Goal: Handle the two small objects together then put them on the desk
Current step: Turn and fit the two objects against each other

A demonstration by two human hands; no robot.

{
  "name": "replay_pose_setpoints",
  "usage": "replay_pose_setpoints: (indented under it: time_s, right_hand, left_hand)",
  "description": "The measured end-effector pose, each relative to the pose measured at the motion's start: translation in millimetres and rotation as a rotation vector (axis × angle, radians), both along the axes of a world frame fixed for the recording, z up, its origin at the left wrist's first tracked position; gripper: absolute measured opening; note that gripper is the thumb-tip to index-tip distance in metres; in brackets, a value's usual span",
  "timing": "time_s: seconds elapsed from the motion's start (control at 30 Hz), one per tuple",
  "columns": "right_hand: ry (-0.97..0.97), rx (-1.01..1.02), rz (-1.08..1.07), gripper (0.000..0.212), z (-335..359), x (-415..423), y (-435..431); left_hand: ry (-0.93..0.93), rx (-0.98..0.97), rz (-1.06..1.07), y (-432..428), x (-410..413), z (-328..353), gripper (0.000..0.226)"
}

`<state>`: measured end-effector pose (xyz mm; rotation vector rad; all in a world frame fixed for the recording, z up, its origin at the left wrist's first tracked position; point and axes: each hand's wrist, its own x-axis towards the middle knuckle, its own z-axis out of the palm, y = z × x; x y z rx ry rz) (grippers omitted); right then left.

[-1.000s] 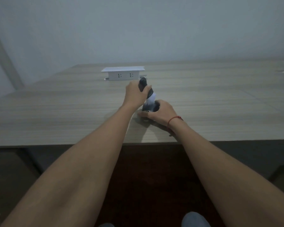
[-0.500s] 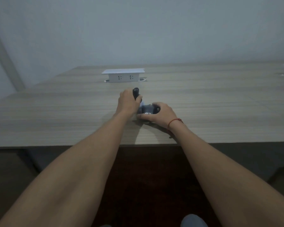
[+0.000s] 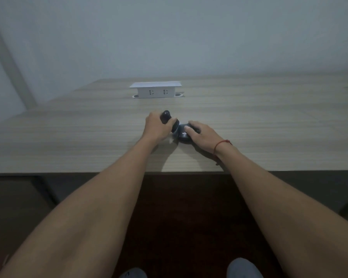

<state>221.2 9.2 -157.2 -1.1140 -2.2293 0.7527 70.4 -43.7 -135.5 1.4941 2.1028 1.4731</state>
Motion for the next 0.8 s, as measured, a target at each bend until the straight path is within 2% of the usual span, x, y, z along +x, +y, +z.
replay_pose_setpoints:
  time_s: [0.13, 0.23, 0.3, 0.37, 0.47, 0.57, 0.7, 0.73, 0.8]
  right_hand:
    - [0.009, 0.006, -0.014, 0.044, -1, -4, 4]
    - [0.020, 0.020, -0.024, 0.041, -1, -5, 4]
    - [0.024, 0.025, -0.021, 0.043, 0, -4, 1]
    - [0.017, 0.041, -0.007, 0.044, -1, -3, -3]
    - [0.020, 0.067, -0.003, 0.043, -2, -3, -5]
    - [0.041, 0.093, -0.011, 0.033, -2, -6, -1]
    - [0.049, 0.097, -0.011, 0.027, -3, -8, 3]
    - [0.045, 0.096, -0.011, 0.025, -3, -8, 4]
    - [0.038, 0.110, -0.013, 0.024, -4, -9, 4]
  left_hand:
    - [-0.124, -0.092, -0.128, -12, -14, 5, 0.020]
    - [-0.150, -0.133, -0.178, -18, -15, 13, 0.021]
    - [-0.140, -0.111, -0.129, -16, -11, 14, 0.025]
    - [-0.109, -0.067, 0.007, -9, -3, 10, 0.029]
    - [-0.154, -0.008, 0.110, -7, 12, 4, 0.028]
    - [-0.192, 0.037, 0.024, -11, 7, 4, 0.026]
    - [-0.351, 0.067, -0.083, -21, 0, 6, 0.024]
    - [-0.350, 0.073, -0.070, -21, 2, 4, 0.026]
    - [-0.201, 0.061, 0.014, -18, 6, -3, 0.028]
